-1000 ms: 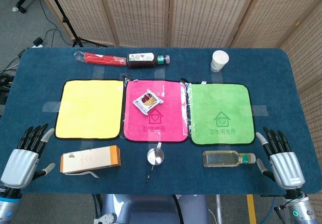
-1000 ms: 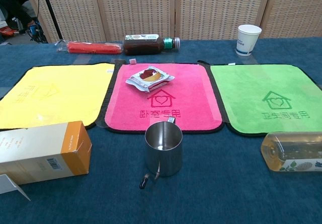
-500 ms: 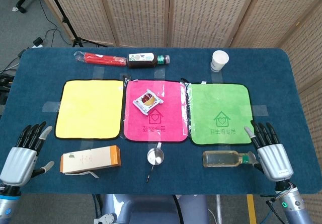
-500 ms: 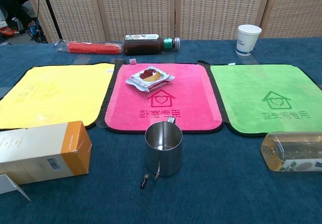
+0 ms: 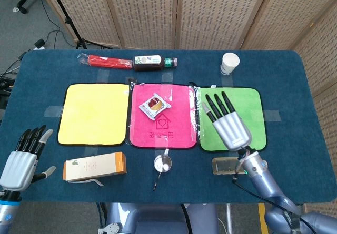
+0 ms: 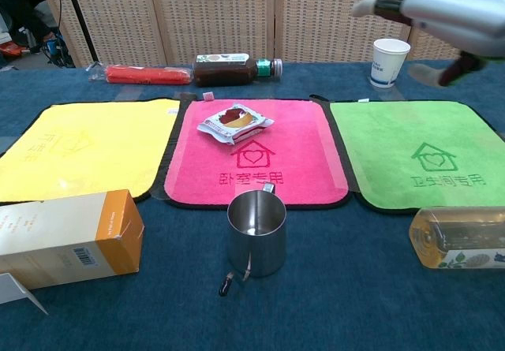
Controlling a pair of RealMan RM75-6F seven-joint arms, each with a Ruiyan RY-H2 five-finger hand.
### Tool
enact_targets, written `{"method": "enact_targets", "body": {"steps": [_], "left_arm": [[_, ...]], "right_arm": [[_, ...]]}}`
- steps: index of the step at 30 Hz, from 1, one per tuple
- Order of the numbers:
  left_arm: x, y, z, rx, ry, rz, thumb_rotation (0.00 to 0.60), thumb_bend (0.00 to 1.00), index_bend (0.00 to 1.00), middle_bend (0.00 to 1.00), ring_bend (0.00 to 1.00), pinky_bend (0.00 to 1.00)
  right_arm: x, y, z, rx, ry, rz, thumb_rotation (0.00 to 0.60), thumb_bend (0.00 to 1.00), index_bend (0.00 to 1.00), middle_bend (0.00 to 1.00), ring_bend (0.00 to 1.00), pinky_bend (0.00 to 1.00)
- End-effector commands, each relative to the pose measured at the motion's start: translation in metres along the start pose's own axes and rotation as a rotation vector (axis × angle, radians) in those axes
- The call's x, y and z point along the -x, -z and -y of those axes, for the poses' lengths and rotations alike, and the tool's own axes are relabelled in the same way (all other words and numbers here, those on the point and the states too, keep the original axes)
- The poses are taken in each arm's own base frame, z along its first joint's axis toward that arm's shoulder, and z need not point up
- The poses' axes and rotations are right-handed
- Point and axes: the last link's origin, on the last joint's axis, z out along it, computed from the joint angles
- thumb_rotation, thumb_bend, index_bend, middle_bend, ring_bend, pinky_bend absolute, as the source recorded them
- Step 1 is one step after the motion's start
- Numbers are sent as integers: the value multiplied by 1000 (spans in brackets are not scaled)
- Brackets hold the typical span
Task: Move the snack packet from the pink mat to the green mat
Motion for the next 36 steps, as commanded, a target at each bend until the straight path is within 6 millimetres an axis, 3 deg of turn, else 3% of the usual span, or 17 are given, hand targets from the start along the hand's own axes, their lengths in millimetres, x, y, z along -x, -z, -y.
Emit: {"method": "enact_targets", "body": {"steps": [1,6,11,17,27,36], "left_arm": [[1,-1,1,-3,-1,4,600,124,0,0,0,0],[3,-4,2,-7,1,13,600,125,0,0,0,0],[6,-6,2,-7,3,24,600,125,0,0,0,0],[8,-10,5,-15,6,42,600,124,0,0,0,0],[10,-15,10,-39,-6,39,600,125,0,0,0,0],[13,-18,11,-36,-1,48,600,125,0,0,0,0]], "right_arm": [[-6,-38,24,-36,49,2,600,466,87,0,0,0],[-8,-66,44,-71,123,14,600,484,87,0,0,0],[-8,-82,59,-100,178,21,600,513,111,2,0,0],[-13,-106,96,-182,270,5,600,568,145,27,0,0],[-7,-125,154,-294,347,16,600,569,145,27,0,0],[-5,-144,178,-312,379,16,600,569,145,33,0,0]]}}
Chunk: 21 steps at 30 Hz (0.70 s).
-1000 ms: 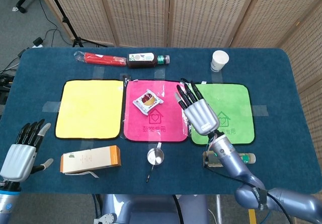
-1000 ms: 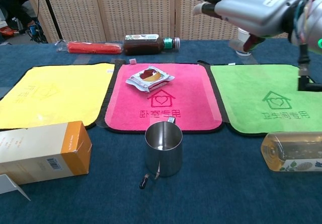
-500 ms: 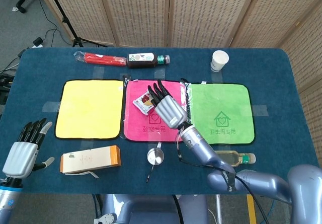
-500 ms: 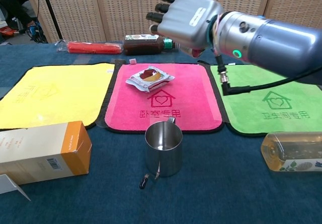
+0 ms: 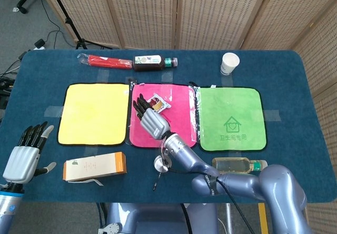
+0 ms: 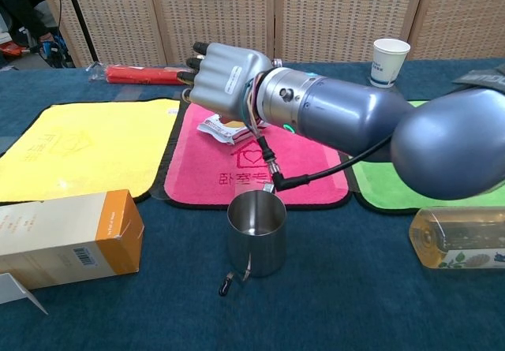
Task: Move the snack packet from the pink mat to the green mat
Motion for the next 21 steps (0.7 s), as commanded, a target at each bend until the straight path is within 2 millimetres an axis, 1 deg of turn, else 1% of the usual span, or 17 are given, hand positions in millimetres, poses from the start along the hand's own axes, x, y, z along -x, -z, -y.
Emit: {"method": "enact_targets", "body": {"steps": [1,14,21], "left_arm": [[1,-1,0,0,1,4,600,125,0,0,0,0],[7,-5,-1,5,0,34,600,125,0,0,0,0],[10,-6,-1,10,-2,45,600,125,0,0,0,0]], "right_arm": [[0,-8,6,-8,1,10,600,569,145,37,0,0],[12,-27,16,-19,10,49,600,569,145,47,0,0],[10,-37,18,-17,10,52,600,569,145,46,0,0]]}}
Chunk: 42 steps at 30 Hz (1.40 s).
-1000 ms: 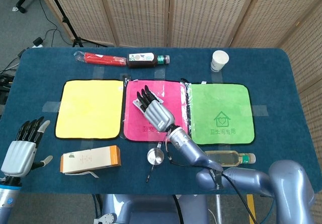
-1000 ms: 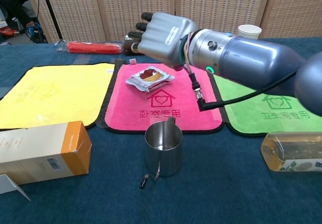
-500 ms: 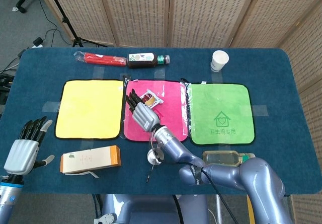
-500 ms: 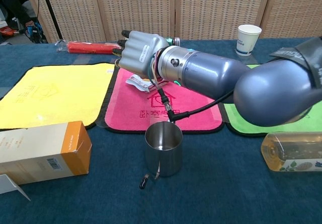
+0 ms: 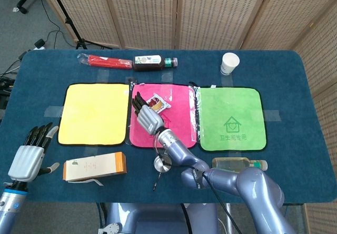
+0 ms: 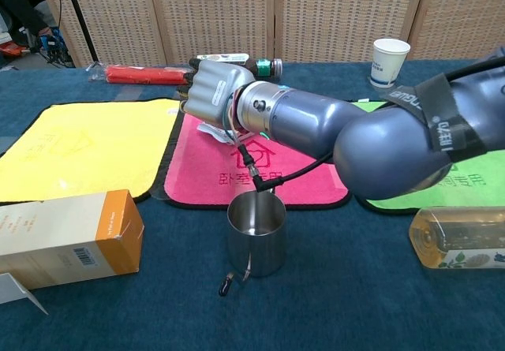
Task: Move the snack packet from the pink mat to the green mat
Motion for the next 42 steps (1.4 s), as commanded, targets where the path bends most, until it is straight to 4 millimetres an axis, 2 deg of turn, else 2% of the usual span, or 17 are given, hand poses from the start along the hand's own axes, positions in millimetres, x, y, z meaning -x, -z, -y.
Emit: {"method": "enact_targets", "body": {"steps": [1,8,16,26,30,42], "left_arm": [[1,-1,0,-1,0,2,600,125,0,0,0,0],[1,-2,1,-5,2,5,600,124,0,0,0,0],[3,-2,1,3,3,22,600,123,0,0,0,0],[8,-4,-2,23,4,46,600,124,0,0,0,0],[8,-3,-5,36,7,46,600,123,0,0,0,0],[8,0,-9,64,17,52,600,123,0,0,0,0]], "right_arm": [[-2,-3,2,-4,-4,-1,600,569,145,46,0,0],[-8,-10,13,-32,-2,-2,600,569,145,46,0,0],[-4,-19,21,-41,-6,23,600,569,145,46,0,0],[10,-23,18,-27,-4,54,600,569,145,46,0,0],[20,-21,15,-16,-7,78,600,569,145,46,0,0],[31,-15,4,51,25,136,600,569,145,46,0,0]]}}
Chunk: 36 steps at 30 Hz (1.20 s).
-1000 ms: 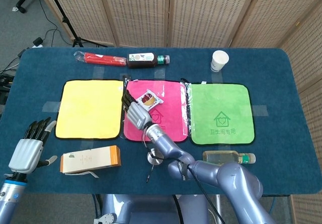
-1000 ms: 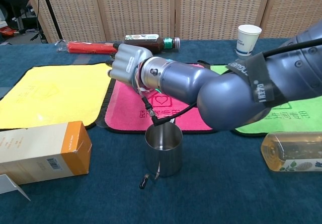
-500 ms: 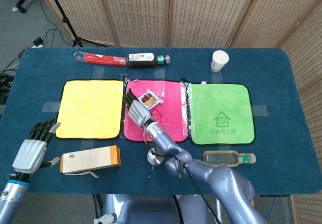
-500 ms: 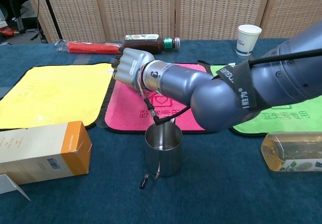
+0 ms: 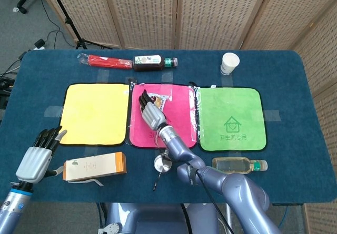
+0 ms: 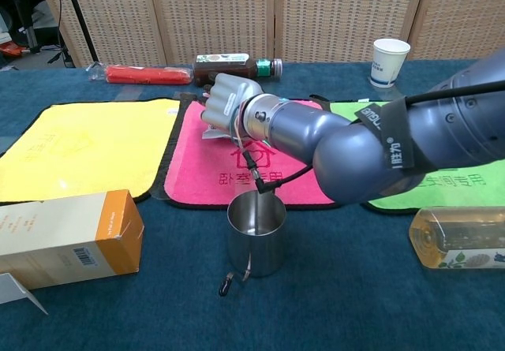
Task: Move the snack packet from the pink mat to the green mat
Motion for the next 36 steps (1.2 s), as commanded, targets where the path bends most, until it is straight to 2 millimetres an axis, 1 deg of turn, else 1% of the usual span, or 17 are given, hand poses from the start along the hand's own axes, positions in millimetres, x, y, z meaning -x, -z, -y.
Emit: {"method": "enact_targets", "body": {"steps": [1,10,16,18,24,36], "left_arm": [[0,1,-1,7,5,2,600,123,0,0,0,0],[-2,2,-1,16,14,-1,600,122,0,0,0,0],[-2,2,0,14,15,-1,600,123,0,0,0,0],[-1,2,1,13,15,1,600,123,0,0,0,0],[-1,1,0,15,14,-1,600,122,0,0,0,0],[-3,2,-1,19,15,-9,600,123,0,0,0,0]], "right_arm": [[3,2,-4,33,11,32,600,569,145,46,0,0],[8,7,-6,58,45,99,600,569,145,46,0,0],[18,11,-8,69,60,150,600,569,145,46,0,0],[26,13,-10,79,65,184,600,569,145,46,0,0],[39,16,-16,97,71,229,600,569,145,46,0,0],[52,22,-34,153,66,285,600,569,145,46,0,0]]}}
